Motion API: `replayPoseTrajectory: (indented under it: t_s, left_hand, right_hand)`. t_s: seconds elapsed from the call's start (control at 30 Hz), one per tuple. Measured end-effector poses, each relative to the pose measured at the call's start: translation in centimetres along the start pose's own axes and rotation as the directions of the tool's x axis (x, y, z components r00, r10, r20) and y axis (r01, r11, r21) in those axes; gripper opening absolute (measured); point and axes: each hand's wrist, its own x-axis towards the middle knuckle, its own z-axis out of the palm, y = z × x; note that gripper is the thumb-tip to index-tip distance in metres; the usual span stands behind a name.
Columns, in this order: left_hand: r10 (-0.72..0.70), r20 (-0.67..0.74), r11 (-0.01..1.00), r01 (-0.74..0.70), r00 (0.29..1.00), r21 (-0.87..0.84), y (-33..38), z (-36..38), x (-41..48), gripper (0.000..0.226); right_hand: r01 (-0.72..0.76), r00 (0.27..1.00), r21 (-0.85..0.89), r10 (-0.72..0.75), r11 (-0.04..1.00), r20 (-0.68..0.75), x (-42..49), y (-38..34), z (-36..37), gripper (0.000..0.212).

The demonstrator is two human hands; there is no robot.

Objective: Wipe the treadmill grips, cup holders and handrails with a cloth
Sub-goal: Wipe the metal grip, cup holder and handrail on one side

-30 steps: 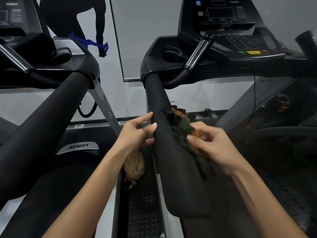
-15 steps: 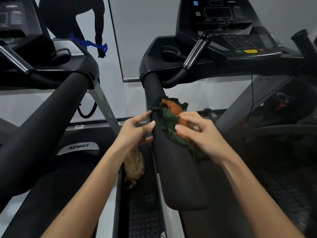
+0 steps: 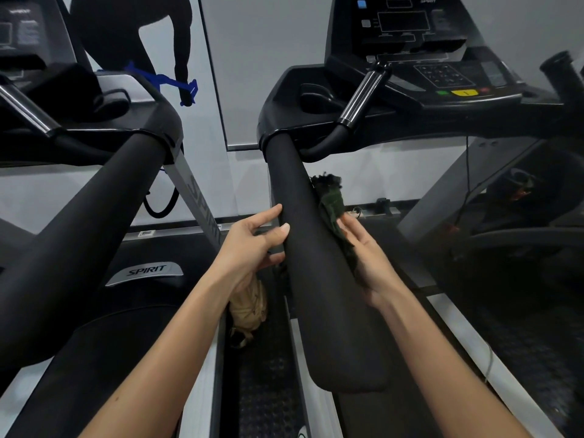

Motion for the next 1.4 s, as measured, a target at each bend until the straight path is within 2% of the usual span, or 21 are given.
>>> replayPoseTrajectory:
  t_s: [0.1,0.17,0.27,0.33,0.4,0.53,0.6,0.7,0.77,0.83,0.9,1.0,1.07,1.13,1.27,1.33,1.4]
  left_hand:
    - [-0.003,0.004,1.0,0.003,1.0,0.009,0.0,0.0,0.0,0.047]
    - [-0.009,0.008,1.0,0.009,1.0,0.003,0.0,-0.1,0.0,0.047]
    - [-0.014,0.024,1.0,0.014,1.0,-0.01,-0.1,-0.3,0.1,0.048]
    - [-0.019,0.027,1.0,0.02,0.999,-0.021,-0.1,-0.5,0.2,0.047]
    - [-0.019,0.025,0.999,0.02,1.0,-0.038,-0.1,-0.5,0.3,0.047]
    - [-0.016,0.018,0.999,0.017,1.0,-0.042,-0.2,-0.3,0.2,0.047]
    - [-0.021,0.015,0.998,0.022,1.0,-0.064,-0.2,-0.3,0.2,0.047]
    - [-0.022,0.019,0.997,0.023,1.0,-0.07,-0.2,-0.4,0.2,0.048]
    - [-0.019,0.018,0.997,0.02,1.0,-0.07,-0.2,-0.4,0.2,0.047]
    - [-0.021,0.019,0.997,0.022,1.0,-0.08,-0.2,-0.4,0.3,0.047]
    - [-0.021,0.024,0.996,0.023,0.999,-0.089,-0.3,-0.4,0.4,0.048]
    - [-0.017,0.038,0.996,0.02,0.999,-0.082,-0.3,-0.5,0.4,0.044]
    - [-0.012,0.043,0.997,0.015,0.999,-0.072,-0.5,-0.6,0.4,0.04]
    - [-0.007,0.033,0.998,0.009,0.999,-0.056,-0.6,-0.7,0.6,0.038]
    - [0.013,0.043,0.999,-0.012,0.999,-0.042,-0.8,-0.9,0.6,0.036]
    - [0.029,0.049,0.998,-0.027,0.998,-0.049,-0.9,-1.0,0.4,0.035]
    - [0.042,0.053,0.997,-0.038,0.998,-0.065,-1.0,-1.0,0.4,0.041]
  right_hand:
    - [-0.014,1.0,0.026,0.015,1.0,-0.011,-1.5,0.9,-1.1,0.017]
    - [0.027,1.0,-0.004,-0.027,1.0,0.003,-2.6,0.9,-1.8,0.015]
    - [0.171,0.981,-0.108,-0.159,0.979,0.112,-3.4,-0.2,-2.3,0.029]
    - [0.233,0.968,-0.249,-0.2,0.94,0.152,-2.9,-0.9,-1.9,0.037]
    - [0.195,0.978,-0.277,-0.166,0.941,0.126,-1.9,-1.4,-1.0,0.028]
    - [0.028,0.999,-0.085,-0.024,0.996,0.044,0.0,-1.3,0.9,0.016]
    - [-0.013,1.0,-0.007,0.012,1.0,-0.018,0.3,-0.8,1.0,0.021]
    - [-0.092,0.993,0.016,0.093,0.996,-0.067,-1.1,0.0,0.7,0.034]
    - [-0.137,0.987,0.063,0.142,0.989,-0.072,-1.7,0.5,0.1,0.027]
    - [-0.058,0.998,0.017,0.058,0.998,-0.032,-1.9,0.8,-0.6,0.016]
    - [0.08,0.997,-0.119,-0.079,0.99,0.01,-1.9,0.2,-1.0,0.024]
    - [0.235,0.972,-0.352,-0.207,0.906,0.115,-0.9,-2.2,-0.6,0.025]
    - [0.309,0.95,-0.6,-0.212,0.738,0.229,0.7,-4.0,0.5,0.027]
    - [0.318,0.946,-0.759,-0.137,0.568,0.294,2.8,-5.3,1.7,0.035]
    - [0.279,0.945,-0.853,0.033,0.44,0.326,3.9,-6.8,3.0,0.054]
    - [0.281,0.919,-0.856,0.136,0.435,0.371,2.1,-7.5,2.0,0.06]
    - [0.316,0.889,-0.833,0.165,0.454,0.427,-0.1,-8.1,1.2,0.055]
